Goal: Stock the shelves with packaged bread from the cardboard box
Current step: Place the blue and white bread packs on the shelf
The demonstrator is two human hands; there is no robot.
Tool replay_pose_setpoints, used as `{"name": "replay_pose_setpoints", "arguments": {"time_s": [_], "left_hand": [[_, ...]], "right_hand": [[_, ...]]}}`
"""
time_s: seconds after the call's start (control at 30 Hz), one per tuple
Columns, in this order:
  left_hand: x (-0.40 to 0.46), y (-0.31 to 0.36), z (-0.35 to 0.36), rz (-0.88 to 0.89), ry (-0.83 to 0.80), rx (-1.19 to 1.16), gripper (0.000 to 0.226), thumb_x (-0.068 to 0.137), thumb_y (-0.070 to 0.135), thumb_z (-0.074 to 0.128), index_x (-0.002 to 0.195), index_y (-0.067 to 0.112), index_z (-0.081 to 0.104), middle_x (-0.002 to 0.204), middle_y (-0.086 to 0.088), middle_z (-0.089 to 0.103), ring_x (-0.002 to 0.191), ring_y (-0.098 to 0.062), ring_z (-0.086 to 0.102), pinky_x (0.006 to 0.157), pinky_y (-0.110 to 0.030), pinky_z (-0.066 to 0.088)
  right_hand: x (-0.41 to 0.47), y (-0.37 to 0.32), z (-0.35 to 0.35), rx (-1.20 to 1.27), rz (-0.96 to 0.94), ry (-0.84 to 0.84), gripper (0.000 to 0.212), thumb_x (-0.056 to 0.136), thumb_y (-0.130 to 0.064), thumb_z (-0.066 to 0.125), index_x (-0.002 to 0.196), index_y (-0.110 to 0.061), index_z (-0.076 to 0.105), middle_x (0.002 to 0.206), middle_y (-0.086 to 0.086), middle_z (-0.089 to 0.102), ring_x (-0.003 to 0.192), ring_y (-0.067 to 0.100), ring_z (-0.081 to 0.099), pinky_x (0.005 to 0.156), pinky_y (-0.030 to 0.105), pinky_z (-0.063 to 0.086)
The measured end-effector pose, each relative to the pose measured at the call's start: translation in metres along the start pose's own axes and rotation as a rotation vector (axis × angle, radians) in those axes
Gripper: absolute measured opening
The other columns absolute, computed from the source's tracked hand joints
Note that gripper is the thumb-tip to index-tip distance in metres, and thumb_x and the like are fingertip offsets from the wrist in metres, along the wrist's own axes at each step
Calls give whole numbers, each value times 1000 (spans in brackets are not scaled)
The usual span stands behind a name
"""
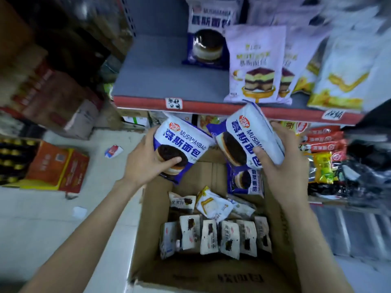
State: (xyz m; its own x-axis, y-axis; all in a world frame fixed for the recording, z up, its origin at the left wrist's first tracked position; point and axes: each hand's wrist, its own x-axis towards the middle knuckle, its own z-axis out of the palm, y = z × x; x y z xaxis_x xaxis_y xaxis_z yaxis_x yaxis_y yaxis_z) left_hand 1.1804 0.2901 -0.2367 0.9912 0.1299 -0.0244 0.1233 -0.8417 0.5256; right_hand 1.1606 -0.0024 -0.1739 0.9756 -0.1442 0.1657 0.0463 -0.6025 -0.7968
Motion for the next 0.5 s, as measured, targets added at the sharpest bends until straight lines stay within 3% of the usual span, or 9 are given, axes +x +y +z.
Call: {"name": "replay_pose_setpoints", "arguments": {"time_s": [0.1,0.13,0.23,0.33,0.5], "left_hand": [[2,1,-41,-47,145,-197,93,62,58,79,136,32,29,133,5,56,120,-22,54,90,-38,47],[4,1,-52,-54,196,-266,92,60,61,78,133,36,28,131,7,56,119,-19,55,92,-41,48],[18,-3,-79,-89,286,-359,95,57,69,72,133,39,24,135,7,53,123,-16,52,96,-46,48],[42,-3,-95,-113,324,-364,99,56,70,71,136,33,25,134,7,54,122,-17,52,95,-46,48],[103,11,-96,-51,315,-430,100,61,62,77,139,25,27,134,6,54,122,-16,52,97,-37,45]], "right_hand": [[15,-47,-5,80,-68,43,48,88,-26,66,130,-22,44,112,-14,54,94,3,54,69,10,42],[24,-62,-1,107,-92,47,47,88,-24,66,130,-21,44,114,-15,53,95,-1,52,69,8,40],[65,-99,23,79,-176,39,48,88,-24,65,131,-18,44,120,-13,53,100,0,49,75,16,37],[124,-120,57,-59,-281,20,47,88,-23,63,130,-16,44,123,3,60,104,25,58,76,32,41],[213,-121,102,-505,-361,-74,50,88,-30,63,131,-15,44,108,18,65,95,39,62,73,42,48]]}}
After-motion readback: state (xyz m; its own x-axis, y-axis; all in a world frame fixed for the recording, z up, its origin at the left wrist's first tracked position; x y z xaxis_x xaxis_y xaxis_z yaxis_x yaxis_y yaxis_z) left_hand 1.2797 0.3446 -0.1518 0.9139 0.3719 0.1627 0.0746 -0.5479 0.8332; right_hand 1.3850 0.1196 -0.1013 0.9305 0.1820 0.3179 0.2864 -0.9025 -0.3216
